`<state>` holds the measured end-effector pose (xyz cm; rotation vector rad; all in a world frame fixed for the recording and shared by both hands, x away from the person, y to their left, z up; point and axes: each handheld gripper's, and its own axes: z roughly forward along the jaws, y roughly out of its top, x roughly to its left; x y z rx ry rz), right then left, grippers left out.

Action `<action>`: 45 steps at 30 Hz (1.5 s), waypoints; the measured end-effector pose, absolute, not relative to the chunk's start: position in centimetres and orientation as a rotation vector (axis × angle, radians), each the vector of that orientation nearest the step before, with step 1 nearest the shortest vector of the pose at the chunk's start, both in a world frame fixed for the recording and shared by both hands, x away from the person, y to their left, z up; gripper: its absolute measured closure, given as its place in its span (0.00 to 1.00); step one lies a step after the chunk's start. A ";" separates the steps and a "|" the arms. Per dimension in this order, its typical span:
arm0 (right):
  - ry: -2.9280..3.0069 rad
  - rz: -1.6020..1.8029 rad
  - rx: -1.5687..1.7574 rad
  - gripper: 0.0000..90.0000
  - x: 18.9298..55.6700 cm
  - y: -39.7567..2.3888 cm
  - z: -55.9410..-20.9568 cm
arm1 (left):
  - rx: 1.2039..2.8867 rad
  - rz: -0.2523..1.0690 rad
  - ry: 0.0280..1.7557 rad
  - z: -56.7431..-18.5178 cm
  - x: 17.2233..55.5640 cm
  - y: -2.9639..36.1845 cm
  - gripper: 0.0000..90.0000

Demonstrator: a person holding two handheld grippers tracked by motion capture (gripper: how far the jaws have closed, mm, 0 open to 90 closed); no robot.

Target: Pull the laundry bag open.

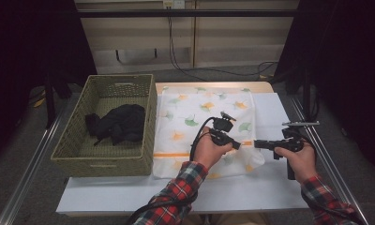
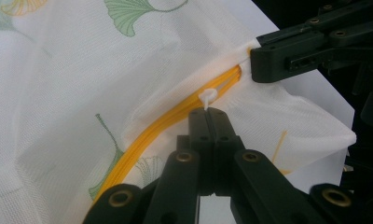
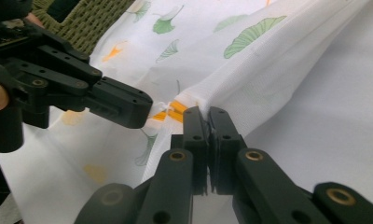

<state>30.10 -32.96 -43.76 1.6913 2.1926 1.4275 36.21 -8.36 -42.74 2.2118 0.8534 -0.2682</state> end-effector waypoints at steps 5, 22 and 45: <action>2.195 1.440 1.703 0.97 30.1 -33.0 -43.9 | 2.221 -0.259 0.831 -43.1 36.3 -8.4 1.00; 2.199 1.487 1.699 0.97 30.0 -33.0 -43.8 | 2.213 -0.215 0.739 -44.8 36.2 -9.0 0.97; 2.198 1.480 1.710 0.97 29.8 -33.2 -43.7 | 2.258 -0.229 0.802 -44.2 36.2 -8.7 1.00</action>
